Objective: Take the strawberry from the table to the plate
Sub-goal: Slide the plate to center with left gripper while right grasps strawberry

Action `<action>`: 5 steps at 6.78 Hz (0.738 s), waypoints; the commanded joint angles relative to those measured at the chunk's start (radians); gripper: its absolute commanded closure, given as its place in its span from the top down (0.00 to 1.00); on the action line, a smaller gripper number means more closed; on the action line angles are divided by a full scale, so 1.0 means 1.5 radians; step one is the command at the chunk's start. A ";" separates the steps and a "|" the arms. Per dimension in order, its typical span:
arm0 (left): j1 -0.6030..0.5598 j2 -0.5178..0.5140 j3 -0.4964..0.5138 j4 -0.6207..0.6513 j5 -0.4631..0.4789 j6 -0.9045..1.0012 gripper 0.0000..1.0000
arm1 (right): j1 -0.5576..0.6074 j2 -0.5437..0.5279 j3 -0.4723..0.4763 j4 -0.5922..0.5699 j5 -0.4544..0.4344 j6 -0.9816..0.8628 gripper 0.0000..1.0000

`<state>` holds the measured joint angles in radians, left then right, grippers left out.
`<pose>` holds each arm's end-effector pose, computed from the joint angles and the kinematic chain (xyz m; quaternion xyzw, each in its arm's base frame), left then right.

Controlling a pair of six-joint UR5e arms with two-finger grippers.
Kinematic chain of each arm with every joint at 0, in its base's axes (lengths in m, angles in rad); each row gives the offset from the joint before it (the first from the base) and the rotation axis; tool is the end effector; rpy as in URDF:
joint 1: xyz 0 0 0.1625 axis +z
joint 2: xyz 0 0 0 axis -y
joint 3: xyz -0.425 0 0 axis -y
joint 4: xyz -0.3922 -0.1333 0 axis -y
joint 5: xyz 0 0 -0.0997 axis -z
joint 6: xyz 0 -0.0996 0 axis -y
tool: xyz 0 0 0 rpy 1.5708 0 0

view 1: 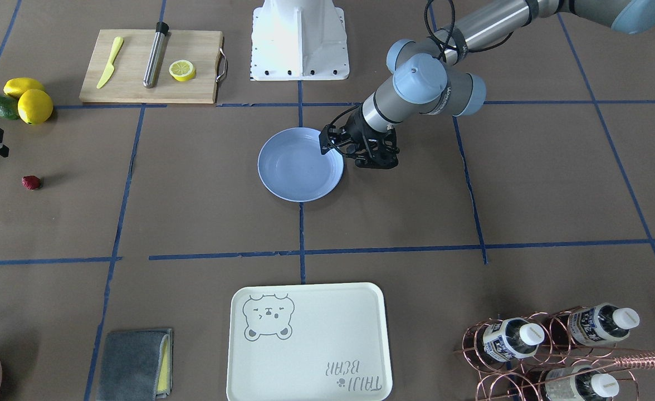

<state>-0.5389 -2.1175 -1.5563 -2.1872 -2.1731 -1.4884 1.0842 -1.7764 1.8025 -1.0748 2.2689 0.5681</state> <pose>0.5396 -0.4122 0.2692 -0.0785 0.5701 -0.0245 0.8175 -0.1397 -0.4123 0.5847 0.0433 -0.4076 -0.0512 0.9107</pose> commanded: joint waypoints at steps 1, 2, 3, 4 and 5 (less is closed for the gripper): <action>-0.002 0.002 -0.008 0.000 0.028 -0.001 0.79 | -0.087 -0.003 -0.073 0.148 -0.072 0.117 0.93; -0.002 0.003 -0.012 0.000 0.032 -0.001 0.80 | -0.109 0.001 -0.076 0.154 -0.096 0.133 0.93; -0.002 0.004 -0.012 0.000 0.033 -0.002 0.80 | -0.115 0.004 -0.080 0.153 -0.096 0.135 0.92; -0.002 0.006 -0.012 0.000 0.033 -0.001 0.80 | -0.123 0.015 -0.094 0.154 -0.097 0.137 0.91; -0.002 0.015 -0.018 0.000 0.034 -0.001 0.80 | -0.125 0.020 -0.095 0.154 -0.097 0.137 0.84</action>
<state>-0.5415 -2.1066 -1.5760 -2.1875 -2.1234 -1.4898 0.9050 -1.7575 1.6690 -0.8454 2.1253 0.7703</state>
